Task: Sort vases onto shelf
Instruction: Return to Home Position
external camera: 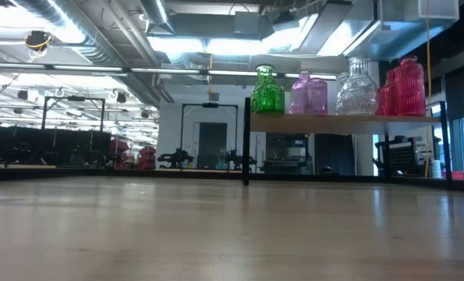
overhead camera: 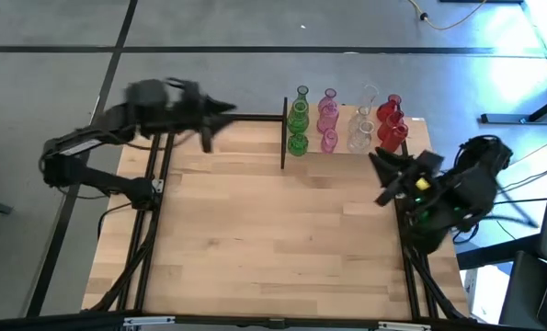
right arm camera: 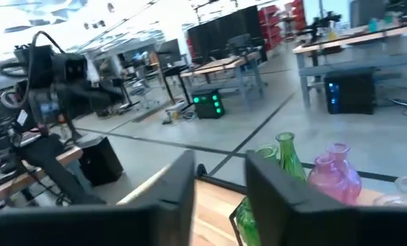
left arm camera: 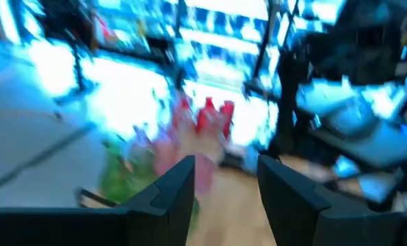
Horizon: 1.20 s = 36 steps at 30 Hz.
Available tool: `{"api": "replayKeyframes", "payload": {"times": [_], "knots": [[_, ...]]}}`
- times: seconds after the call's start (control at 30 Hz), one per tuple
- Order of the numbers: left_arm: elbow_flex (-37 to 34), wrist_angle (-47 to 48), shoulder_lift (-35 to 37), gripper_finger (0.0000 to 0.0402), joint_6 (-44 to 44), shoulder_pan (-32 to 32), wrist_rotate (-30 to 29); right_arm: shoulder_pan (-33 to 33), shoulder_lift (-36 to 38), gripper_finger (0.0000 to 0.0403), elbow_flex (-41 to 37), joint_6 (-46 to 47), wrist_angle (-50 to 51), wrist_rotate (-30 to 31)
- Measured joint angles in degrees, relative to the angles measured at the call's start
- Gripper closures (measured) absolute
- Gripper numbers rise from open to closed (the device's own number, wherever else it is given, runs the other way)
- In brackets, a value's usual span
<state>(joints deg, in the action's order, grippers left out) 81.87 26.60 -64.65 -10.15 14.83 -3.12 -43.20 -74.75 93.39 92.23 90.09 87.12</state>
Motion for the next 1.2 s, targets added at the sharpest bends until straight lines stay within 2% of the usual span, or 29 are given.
{"api": "replayKeyframes", "payload": {"times": [0.13,0.23,0.33,0.43,0.53,0.7,0.83,1.03,1.2], "knots": [[0.0,-0.2,6.4,0.025,0.0,1.0,-2.0,-3.0,5.6,0.0354,-2.4,-4.9,-0.1,0.3],[0.0,0.4,10.2,0.025,0.1,1.3,-1.9,-5.5,10.3,0.0394,-4.9,-6.4,0.0,0.4],[-1.3,0.9,13.2,0.025,0.1,1.3,-1.9,-6.0,14.4,0.039,-8.2,-7.2,0.0,0.5],[-6.2,0.0,17.4,0.025,-0.3,1.3,-2.4,-6.0,18.0,0.0384,-12.8,-7.0,-0.1,0.5],[-14.2,-2.7,22.8,0.025,-1.7,1.3,-4.6,-6.0,22.0,0.0394,-18.1,-5.4,-0.1,0.4],[-28.4,-13.3,33.0,0.025,-5.9,1.3,-5.1,-5.9,28.1,0.0398,-27.5,3.9,-0.5,0.4],[-36.4,-16.9,40.5,0.025,-10.0,1.3,-5.2,-5.9,31.6,0.0401,-34.0,8.9,-2.4,0.6],[-41.9,-17.1,47.3,0.025,-14.1,1.3,-5.2,-7.0,33.3,0.0402,-37.4,9.6,-4.4,0.6],[-42.4,-16.8,49.2,0.025,-14.4,1.3,-6.9,-15.4,35.8,0.0402,-38.2,12.9,-0.2,0.8]]}}
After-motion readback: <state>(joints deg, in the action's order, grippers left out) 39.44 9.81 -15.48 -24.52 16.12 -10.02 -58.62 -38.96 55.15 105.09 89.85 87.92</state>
